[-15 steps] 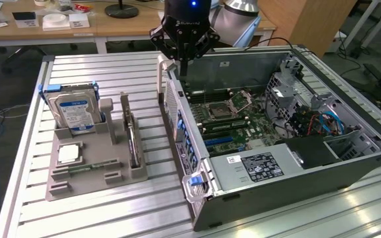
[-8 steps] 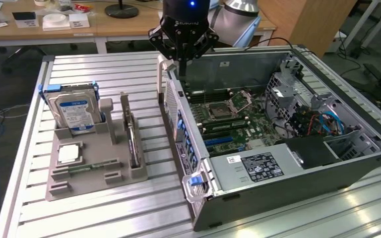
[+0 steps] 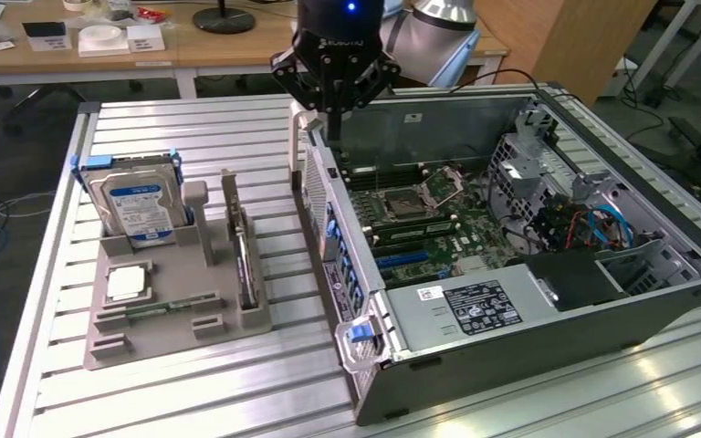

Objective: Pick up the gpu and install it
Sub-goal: 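Reach for the gpu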

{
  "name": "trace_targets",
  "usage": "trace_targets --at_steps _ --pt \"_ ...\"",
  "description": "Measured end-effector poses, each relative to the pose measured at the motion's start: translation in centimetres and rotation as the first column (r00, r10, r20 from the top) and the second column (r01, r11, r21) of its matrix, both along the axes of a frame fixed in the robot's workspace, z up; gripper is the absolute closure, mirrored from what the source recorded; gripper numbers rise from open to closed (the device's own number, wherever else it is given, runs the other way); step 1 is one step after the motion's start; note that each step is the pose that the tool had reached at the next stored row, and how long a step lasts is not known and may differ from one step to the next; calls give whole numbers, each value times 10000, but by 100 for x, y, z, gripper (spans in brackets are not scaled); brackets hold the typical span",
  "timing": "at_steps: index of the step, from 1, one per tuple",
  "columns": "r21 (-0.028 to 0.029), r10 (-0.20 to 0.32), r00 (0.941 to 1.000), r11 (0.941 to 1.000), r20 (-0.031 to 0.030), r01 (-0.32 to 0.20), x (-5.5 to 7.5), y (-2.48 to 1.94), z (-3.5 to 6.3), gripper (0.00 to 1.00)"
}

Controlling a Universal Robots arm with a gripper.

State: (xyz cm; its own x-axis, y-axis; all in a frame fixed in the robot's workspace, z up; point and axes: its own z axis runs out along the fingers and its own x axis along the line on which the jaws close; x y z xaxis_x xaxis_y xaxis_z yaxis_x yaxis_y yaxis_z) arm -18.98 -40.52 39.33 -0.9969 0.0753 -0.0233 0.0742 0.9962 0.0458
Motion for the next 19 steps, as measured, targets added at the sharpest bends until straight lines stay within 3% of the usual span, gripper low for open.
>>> trace_targets --at_steps 19 --pt "0 1 10000 10000 0 -1 -67 -15 -1 89"
